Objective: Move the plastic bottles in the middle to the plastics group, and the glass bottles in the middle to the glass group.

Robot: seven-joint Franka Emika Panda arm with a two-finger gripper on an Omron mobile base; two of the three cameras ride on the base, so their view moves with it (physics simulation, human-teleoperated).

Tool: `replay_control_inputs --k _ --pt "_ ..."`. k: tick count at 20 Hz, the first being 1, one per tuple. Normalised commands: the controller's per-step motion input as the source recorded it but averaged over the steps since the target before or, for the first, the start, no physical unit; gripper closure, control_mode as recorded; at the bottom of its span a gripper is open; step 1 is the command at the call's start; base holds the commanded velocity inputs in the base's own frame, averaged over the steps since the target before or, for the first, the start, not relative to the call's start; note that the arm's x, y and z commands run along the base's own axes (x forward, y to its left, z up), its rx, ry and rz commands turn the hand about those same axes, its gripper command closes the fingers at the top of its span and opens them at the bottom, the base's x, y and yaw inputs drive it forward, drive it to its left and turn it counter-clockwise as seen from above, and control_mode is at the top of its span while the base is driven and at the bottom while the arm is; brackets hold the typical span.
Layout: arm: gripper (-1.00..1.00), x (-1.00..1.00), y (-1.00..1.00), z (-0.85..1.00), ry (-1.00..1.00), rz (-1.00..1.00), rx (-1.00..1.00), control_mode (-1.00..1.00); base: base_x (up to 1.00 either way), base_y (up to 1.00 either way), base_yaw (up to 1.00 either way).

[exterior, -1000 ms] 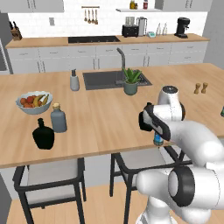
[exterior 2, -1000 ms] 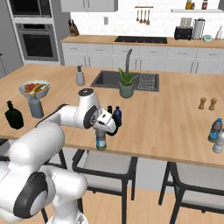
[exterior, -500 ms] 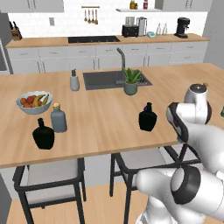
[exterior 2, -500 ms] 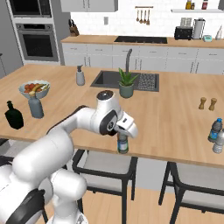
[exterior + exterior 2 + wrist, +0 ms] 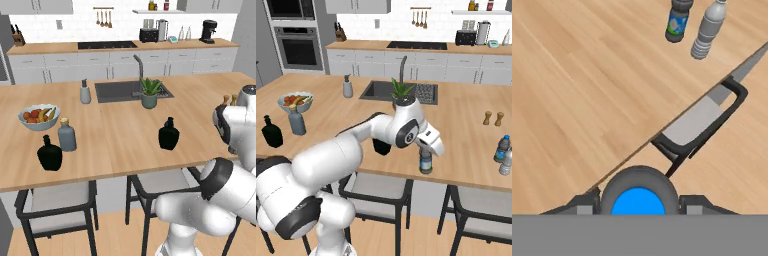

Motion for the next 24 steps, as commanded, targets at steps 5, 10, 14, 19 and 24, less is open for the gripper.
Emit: replay_control_inputs --k 5,10,14,19,24 --pt "1.00 0.17 -0.77 0.04 0.00 -0.12 -0.01 -1.00 0.00 0.00 0.00" --pt "1.00 0.26 -0.53 0.00 0.00 -0.02 -0.02 -1.00 0.00 0.00 0.00" --pt "1.00 0.17 -0.51 0.00 0.00 0.00 0.00 -1.00 0.00 0.00 0.00" --pt "1.00 0.27 -0.53 0.00 0.00 0.00 0.00 -1.00 0.00 0.00 0.00" --pt "1.00 0.21 -0.17 -0.05 0.00 0.00 0.00 -1.00 0.00 0.00 0.00"
